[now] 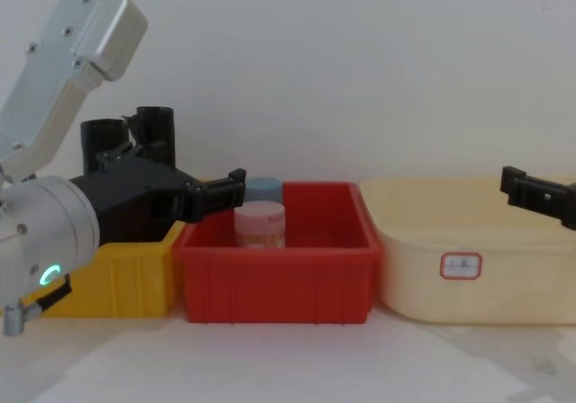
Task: Pick up the garbage bag with the one hand and transfer it to the other hand.
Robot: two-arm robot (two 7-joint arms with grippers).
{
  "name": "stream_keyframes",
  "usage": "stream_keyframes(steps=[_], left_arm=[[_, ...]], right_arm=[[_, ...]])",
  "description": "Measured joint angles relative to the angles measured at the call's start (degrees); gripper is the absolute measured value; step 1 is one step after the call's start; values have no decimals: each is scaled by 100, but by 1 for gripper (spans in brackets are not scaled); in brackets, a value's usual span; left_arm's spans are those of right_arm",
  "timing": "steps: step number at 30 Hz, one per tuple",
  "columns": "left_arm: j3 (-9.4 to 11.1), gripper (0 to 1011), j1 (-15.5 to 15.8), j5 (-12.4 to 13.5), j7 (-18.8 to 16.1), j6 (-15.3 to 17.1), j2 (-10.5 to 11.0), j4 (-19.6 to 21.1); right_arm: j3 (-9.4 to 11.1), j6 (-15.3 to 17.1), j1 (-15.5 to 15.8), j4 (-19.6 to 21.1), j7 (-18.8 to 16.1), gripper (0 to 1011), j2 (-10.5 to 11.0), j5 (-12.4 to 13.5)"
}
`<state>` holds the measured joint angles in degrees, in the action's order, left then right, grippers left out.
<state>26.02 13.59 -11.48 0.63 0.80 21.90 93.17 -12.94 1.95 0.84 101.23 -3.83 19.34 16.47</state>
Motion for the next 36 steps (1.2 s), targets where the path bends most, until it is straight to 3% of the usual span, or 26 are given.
stream_keyframes(steps=[36], left_arm=[[0, 1002, 0, 0, 0, 0, 0, 0]], right_arm=[[0, 0, 0, 0, 0, 1000, 0, 0]])
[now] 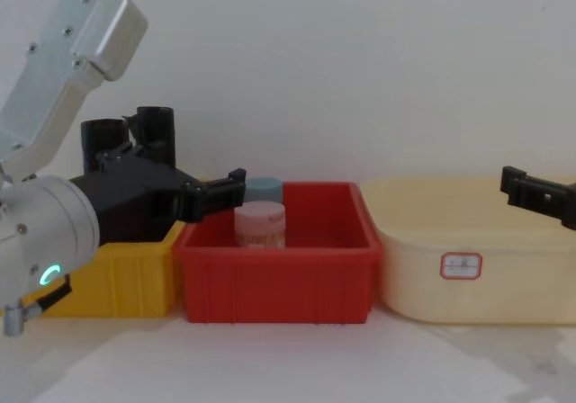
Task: Pick up the garbage bag with the one hand and transfer it to the other hand.
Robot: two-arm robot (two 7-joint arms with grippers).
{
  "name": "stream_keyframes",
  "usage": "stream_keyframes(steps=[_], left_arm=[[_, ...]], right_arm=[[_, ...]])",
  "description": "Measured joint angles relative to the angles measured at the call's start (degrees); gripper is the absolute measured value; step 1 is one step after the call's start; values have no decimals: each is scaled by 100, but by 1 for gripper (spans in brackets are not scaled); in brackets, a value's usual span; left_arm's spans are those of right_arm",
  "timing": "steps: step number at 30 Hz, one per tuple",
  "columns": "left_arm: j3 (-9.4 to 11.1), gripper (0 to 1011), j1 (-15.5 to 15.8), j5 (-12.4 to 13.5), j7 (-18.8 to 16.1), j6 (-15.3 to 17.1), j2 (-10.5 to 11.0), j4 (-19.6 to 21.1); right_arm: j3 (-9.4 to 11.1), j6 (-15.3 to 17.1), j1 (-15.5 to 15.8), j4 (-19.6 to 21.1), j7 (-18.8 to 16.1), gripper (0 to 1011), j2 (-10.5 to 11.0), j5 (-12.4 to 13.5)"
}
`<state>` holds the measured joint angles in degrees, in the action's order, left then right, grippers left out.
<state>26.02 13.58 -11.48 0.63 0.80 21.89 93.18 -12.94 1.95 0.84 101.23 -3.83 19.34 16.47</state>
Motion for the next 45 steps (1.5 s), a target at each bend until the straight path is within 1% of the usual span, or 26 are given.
stream_keyframes(steps=[22, 27, 30, 34, 36, 37, 38, 39, 40, 41, 45], left_arm=[[0, 1001, 0, 0, 0, 0, 0, 0], [0, 1002, 0, 0, 0, 0, 0, 0], [0, 1002, 0, 0, 0, 0, 0, 0], [0, 1001, 0, 0, 0, 0, 0, 0], [0, 1001, 0, 0, 0, 0, 1, 0], [0, 1002, 0, 0, 0, 0, 0, 0], [0, 1001, 0, 0, 0, 0, 0, 0], [0, 1002, 0, 0, 0, 0, 0, 0], [0, 1002, 0, 0, 0, 0, 0, 0], [0, 1001, 0, 0, 0, 0, 0, 0], [0, 1001, 0, 0, 0, 0, 0, 0]], right_arm=[[0, 3, -1, 0, 0, 1000, 0, -1], [-2, 114, -35, 39, 0, 1000, 2, -14], [-10, 310, -95, 113, 2, 1000, 4, -18], [-23, 674, -197, 199, 6, 999, -2, -7], [-37, 905, -268, 249, 7, 1000, -9, 13], [-48, 1085, -325, 280, 7, 1000, -16, 34], [-48, 1085, -325, 280, 7, 1000, -16, 34], [-67, 1288, -402, 318, 4, 1000, -24, 55], [-76, 1348, -437, 333, 3, 1000, -28, 63], [-104, 1586, -529, 365, -7, 1000, -39, 89], [-174, 2054, -729, 408, -52, 1000, -63, 138]])
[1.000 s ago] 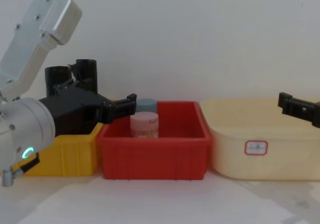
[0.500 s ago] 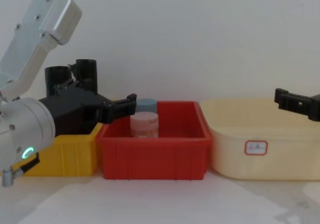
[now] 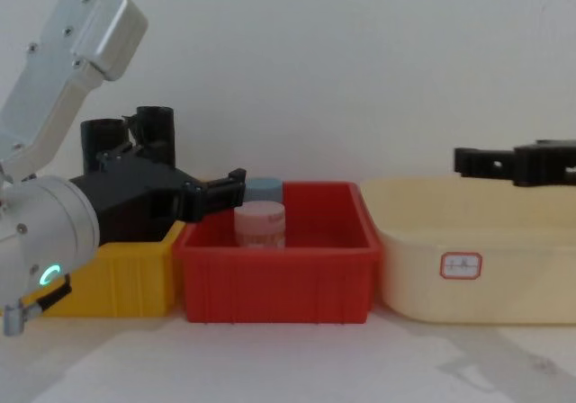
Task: Pick up the garbage bag with the one hand and transfer it to the other hand.
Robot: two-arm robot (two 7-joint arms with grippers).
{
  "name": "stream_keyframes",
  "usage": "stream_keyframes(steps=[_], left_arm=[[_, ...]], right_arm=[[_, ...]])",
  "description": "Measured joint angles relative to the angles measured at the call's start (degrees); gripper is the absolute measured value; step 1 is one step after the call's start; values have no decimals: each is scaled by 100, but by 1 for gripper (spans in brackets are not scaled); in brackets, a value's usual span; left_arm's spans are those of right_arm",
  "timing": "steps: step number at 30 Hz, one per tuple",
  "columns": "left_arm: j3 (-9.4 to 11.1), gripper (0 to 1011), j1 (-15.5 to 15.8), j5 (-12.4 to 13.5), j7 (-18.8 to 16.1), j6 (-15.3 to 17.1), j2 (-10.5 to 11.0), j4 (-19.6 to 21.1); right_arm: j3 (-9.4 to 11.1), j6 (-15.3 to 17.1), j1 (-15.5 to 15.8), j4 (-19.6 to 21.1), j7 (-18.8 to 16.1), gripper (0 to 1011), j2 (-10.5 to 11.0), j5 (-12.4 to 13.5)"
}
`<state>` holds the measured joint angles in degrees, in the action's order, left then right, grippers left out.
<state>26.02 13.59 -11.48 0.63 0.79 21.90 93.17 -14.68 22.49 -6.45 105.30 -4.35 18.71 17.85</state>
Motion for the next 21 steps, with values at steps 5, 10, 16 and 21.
stream_keyframes(steps=[5, 10, 16, 21], left_arm=[[0, 1002, 0, 0, 0, 0, 0, 0], [0, 1001, 0, 0, 0, 0, 0, 0], [0, 1001, 0, 0, 0, 0, 0, 0], [0, 1002, 0, 0, 0, 0, 0, 0]], right_arm=[[-194, 931, -581, 8, -122, 1000, -113, 103], [-317, 1415, -935, -63, -203, 1000, -208, 158], [-486, 1893, -1409, -234, -346, 1000, -352, 211], [-650, 2115, -1775, -448, -479, 1000, -483, 227]])
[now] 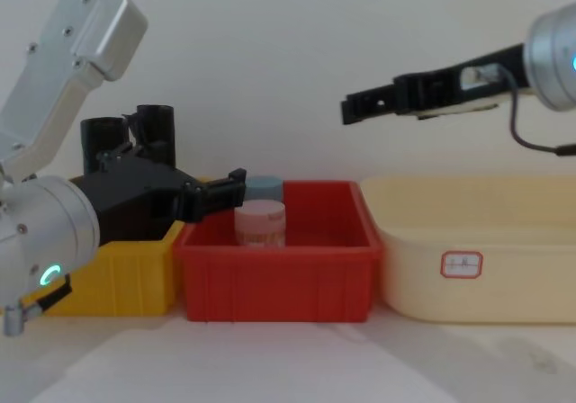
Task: Pick up the garbage bag with the one hand and transfer it to the other hand.
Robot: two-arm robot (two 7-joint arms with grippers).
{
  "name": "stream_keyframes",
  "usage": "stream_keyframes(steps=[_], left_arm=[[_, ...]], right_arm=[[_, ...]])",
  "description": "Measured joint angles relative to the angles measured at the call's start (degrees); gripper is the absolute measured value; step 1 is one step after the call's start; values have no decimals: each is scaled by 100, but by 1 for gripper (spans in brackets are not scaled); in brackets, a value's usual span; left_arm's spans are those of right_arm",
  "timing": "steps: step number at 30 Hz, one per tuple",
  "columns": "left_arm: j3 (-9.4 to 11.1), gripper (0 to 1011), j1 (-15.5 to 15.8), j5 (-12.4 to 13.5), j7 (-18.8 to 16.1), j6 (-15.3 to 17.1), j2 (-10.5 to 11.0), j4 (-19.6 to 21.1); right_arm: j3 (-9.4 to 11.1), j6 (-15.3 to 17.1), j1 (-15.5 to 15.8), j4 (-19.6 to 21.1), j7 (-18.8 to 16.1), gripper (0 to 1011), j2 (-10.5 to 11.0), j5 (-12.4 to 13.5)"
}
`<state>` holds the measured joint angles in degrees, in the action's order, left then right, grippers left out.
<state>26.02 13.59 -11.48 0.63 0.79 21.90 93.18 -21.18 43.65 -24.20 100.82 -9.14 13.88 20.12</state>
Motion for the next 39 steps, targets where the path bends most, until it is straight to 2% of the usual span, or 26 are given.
stream_keyframes(steps=[7, 19, 29, 39], left_arm=[[0, 1001, 0, 0, 0, 0, 0, 0], [0, 1002, 0, 0, 0, 0, 0, 0], [0, 1001, 0, 0, 0, 0, 0, 0], [0, 1001, 0, 0, 0, 0, 0, 0]], right_arm=[[-179, 36, -348, -314, -159, 1000, -134, -11], [-433, -425, -741, -1064, -397, 1000, -309, -165], [-524, -859, -978, -1716, -587, 1000, -418, -257], [-531, -1181, -1178, -2290, -778, 1000, -555, -246]])
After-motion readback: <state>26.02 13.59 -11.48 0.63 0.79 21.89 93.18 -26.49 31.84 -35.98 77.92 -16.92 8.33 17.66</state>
